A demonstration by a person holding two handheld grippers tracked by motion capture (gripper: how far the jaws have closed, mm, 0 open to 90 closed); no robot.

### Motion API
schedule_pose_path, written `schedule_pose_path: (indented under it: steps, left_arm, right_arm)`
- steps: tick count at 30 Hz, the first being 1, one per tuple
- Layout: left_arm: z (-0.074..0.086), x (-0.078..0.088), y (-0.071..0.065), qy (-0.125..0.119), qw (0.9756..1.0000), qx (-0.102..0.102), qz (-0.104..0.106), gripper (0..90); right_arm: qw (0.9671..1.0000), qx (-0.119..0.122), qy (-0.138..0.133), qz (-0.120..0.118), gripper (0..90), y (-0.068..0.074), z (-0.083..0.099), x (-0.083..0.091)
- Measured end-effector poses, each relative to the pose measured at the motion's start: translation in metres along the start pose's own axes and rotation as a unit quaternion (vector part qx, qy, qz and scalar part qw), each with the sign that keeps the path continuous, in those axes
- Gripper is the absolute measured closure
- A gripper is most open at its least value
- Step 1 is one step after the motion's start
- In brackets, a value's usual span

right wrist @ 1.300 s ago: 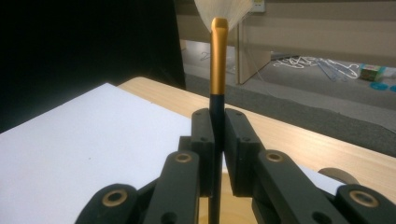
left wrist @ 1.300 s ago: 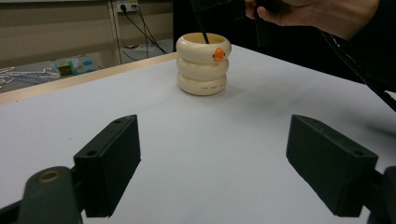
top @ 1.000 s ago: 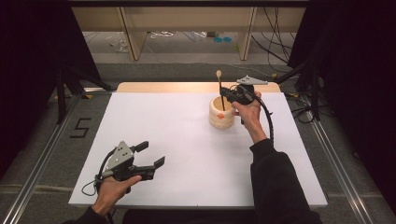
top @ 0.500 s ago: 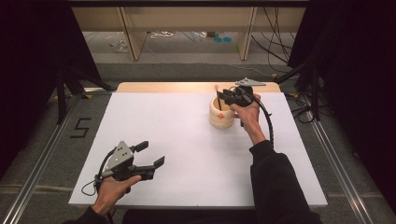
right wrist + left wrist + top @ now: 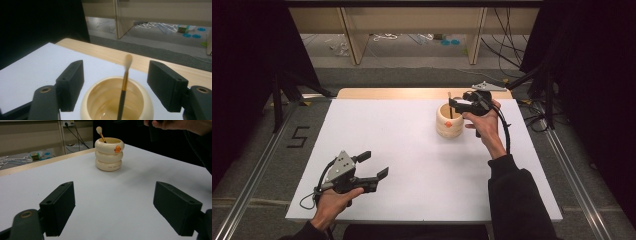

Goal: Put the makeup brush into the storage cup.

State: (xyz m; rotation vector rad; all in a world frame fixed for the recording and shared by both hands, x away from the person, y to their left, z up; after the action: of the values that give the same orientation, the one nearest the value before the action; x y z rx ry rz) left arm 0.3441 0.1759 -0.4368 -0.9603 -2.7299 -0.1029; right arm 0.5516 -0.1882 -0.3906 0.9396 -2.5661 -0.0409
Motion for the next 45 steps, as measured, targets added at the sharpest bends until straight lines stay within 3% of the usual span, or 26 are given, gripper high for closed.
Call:
schedule_pose_path:
  steps: [6, 18, 23, 25, 45]
  left_arm:
    - [0.0, 0.0, 0.0, 0.0, 1.0, 0.001, 0.0, 17.2]
    - [0.0, 0.0, 0.0, 0.002, 1.0, 0.006, 0.0, 17.2]
    - [0.0, -0.001, 0.0, -0.004, 1.0, 0.0, 0.003, 17.2]
    - [0.0, 0.001, -0.001, 0.001, 1.0, 0.007, -0.001, 17.2]
    - [0.0, 0.001, 0.0, 0.001, 1.0, 0.0, -0.001, 17.1]
  right_arm:
    - [0.9998, 0.016, -0.008, -0.008, 24.7, 0.014, -0.002, 0.012]
    - [0.9985, 0.041, -0.007, -0.034, 23.5, 0.038, 0.004, 0.027]
    - [0.9984, 0.04, -0.004, -0.04, 23.2, 0.048, 0.005, 0.03]
    - [0.9981, 0.045, -0.005, -0.043, 22.9, 0.05, 0.006, 0.031]
    - [0.9961, 0.059, -0.004, -0.064, 20.8, 0.068, 0.017, 0.037]
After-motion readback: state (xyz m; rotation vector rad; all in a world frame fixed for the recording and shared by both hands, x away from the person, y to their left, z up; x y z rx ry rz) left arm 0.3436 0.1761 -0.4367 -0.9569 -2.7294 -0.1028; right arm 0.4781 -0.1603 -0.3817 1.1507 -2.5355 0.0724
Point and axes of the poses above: each handheld gripper's, and its own axes: x roughly backward along the jaws, z roughly out of its underside, y roughly to its left, the point moved 2 cm from there along -x, roughly forward along the jaws, and after that the axes turned 5 degrees about -z, right-handed, at the moved point
